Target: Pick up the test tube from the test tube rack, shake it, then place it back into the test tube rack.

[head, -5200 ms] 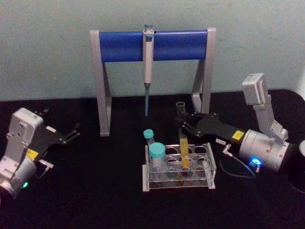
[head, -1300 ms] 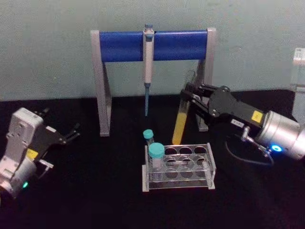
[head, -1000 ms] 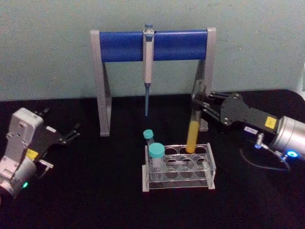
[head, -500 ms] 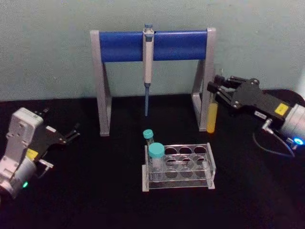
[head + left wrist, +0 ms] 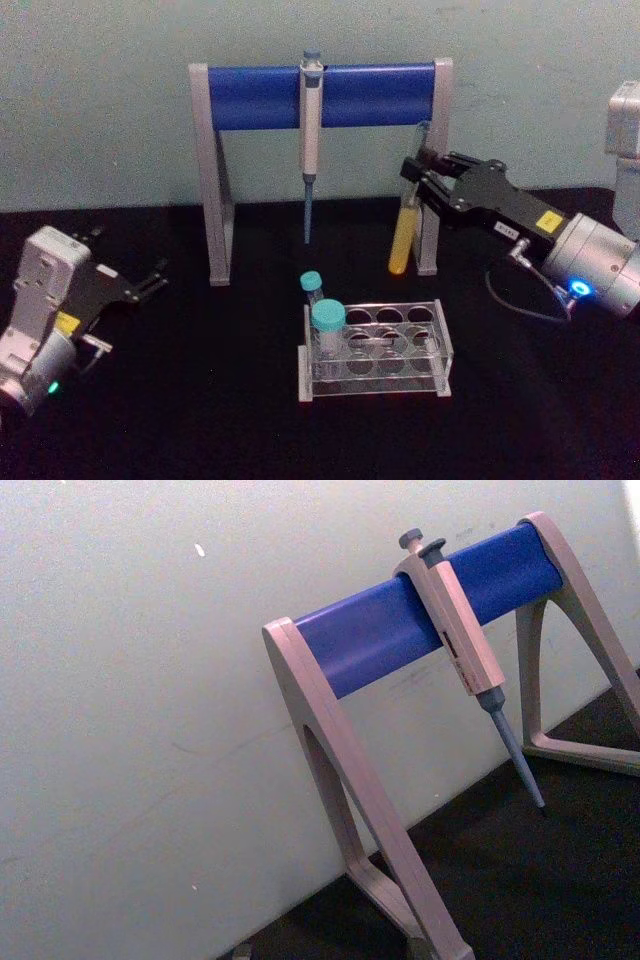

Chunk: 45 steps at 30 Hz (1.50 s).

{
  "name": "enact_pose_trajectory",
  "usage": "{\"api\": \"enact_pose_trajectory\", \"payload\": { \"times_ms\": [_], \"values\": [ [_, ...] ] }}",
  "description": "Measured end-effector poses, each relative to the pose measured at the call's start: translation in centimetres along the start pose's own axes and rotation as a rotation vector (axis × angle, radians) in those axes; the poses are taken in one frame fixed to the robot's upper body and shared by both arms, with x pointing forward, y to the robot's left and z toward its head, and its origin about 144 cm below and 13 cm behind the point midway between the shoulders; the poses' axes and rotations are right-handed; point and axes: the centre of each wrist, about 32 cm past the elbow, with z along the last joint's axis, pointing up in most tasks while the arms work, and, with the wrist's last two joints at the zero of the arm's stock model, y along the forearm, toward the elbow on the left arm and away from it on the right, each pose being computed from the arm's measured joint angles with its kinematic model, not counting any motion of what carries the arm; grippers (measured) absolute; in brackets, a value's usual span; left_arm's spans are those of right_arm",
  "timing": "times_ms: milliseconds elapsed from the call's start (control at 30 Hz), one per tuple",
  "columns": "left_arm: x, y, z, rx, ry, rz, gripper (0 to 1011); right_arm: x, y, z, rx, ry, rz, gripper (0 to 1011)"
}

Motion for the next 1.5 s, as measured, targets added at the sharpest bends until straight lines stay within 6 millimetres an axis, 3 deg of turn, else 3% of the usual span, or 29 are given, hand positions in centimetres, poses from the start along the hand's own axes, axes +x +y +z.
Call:
{"api": "enact_pose_trajectory", "payload": {
  "times_ms": [367,667,1067,1500],
  "values": [
    [0.0,0.0,0.0,0.0,0.0,0.0,1001,-0.4,-0.4,0.0,0.012,0.062,0.157,233],
    [0.0,0.0,0.0,0.0,0.0,0.0,1001,-0.1,-2.7,0.2,-0.012,0.033,0.244,233],
    [0.0,0.0,0.0,0.0,0.0,0.0,1001,1.7,-5.3,1.0,-0.095,-0.062,0.116,233],
    [0.0,0.0,0.0,0.0,0.0,0.0,1001,2.3,-2.9,0.4,-0.062,-0.024,0.005,233]
  ]
}}
